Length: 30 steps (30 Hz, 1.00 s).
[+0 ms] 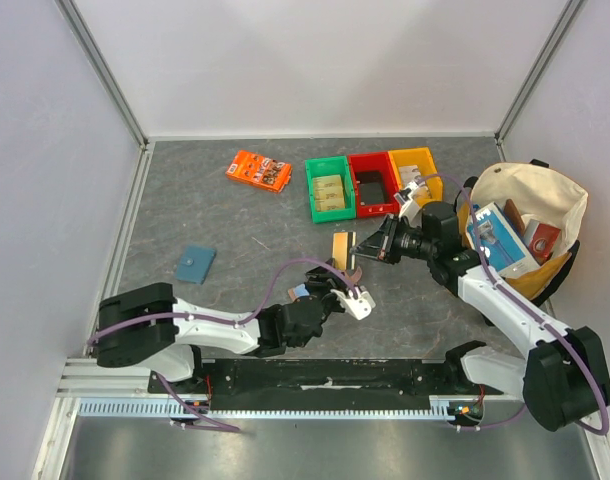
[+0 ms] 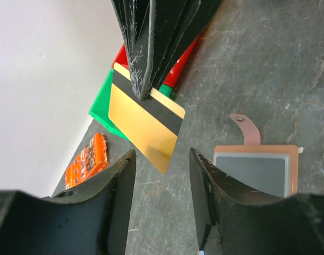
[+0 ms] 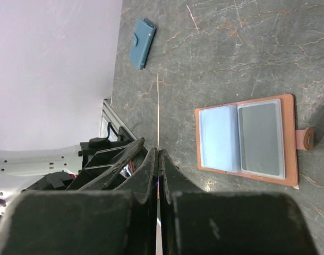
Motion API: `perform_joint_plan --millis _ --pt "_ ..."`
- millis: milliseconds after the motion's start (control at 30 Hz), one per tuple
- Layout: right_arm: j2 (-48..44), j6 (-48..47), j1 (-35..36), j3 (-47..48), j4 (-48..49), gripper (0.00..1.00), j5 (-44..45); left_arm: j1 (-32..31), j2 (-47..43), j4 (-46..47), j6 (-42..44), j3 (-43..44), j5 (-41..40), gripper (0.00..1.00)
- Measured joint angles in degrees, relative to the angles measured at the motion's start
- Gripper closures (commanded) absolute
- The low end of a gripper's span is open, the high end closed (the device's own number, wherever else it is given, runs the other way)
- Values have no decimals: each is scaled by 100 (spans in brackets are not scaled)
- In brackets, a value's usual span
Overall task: Take the credit cards out of the card holder
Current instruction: Place the credit card in the storage box.
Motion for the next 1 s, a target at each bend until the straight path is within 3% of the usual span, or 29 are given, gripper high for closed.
perform_joint_plan --millis 300,533,733,1000 --pt "-144 151 -9 -33 127 99 39 -46 564 791 595 216 -396 98" --pt "-149 107 2 -31 177 75 153 -68 520 874 619 216 -590 98" --pt "-149 -142 0 157 251 46 197 -33 -20 293 -81 216 -575 98" --pt "-269 -667 0 492 382 36 306 566 -1257 -1040 -1908 42 92 98"
